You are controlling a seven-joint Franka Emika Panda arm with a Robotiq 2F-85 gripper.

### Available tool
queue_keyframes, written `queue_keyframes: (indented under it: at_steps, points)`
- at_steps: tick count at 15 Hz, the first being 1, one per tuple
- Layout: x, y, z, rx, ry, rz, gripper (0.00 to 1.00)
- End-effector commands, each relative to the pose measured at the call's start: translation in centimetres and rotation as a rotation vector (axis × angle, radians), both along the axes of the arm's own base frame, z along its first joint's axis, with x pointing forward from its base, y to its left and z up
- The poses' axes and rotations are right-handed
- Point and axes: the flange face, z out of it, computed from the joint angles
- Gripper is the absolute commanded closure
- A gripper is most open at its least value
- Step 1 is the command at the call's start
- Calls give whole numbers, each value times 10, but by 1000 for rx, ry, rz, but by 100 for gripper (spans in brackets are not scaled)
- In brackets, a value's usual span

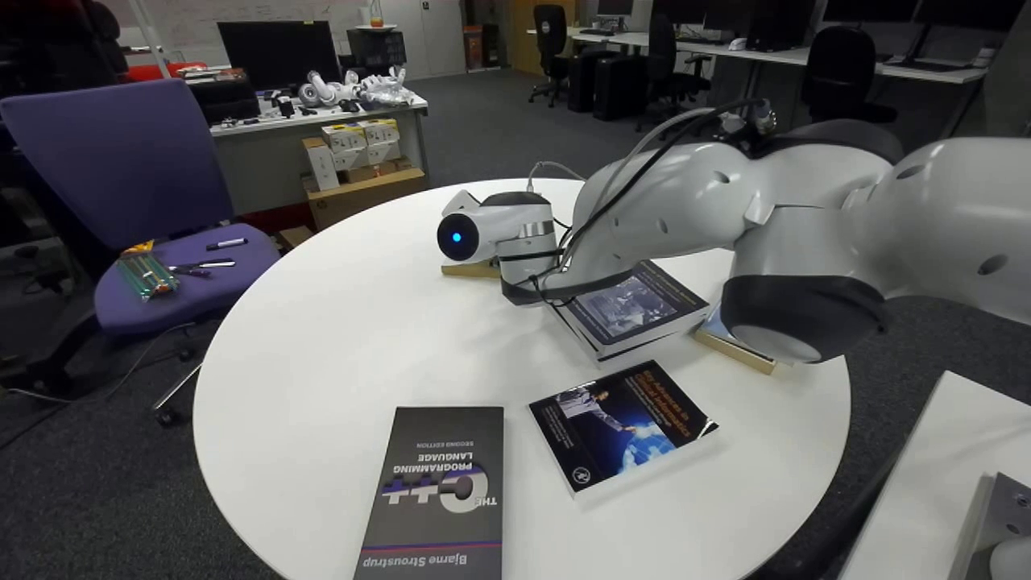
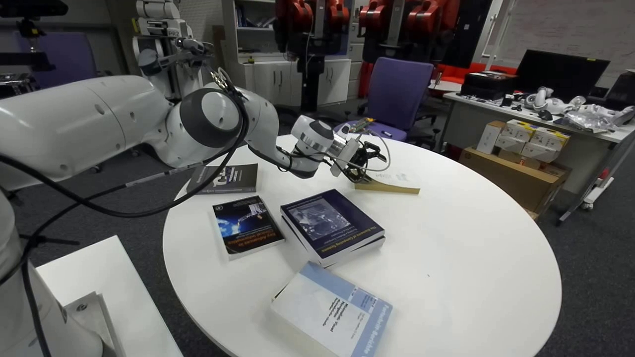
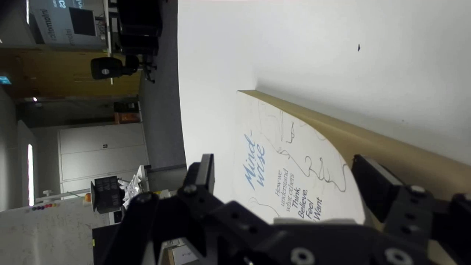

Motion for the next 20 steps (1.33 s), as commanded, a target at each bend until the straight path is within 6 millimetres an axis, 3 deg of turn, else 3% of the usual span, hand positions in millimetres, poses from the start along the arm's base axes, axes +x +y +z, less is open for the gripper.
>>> queue_keyframes:
  at_steps: [1,13,15,20]
  points:
    - [2,-3,2,24,-12,-6,0]
    - [2,8,-8,210,23,34,0]
    - [2,10,-8,218,27,41,26]
    - [3,15,-5,222,21,52,65]
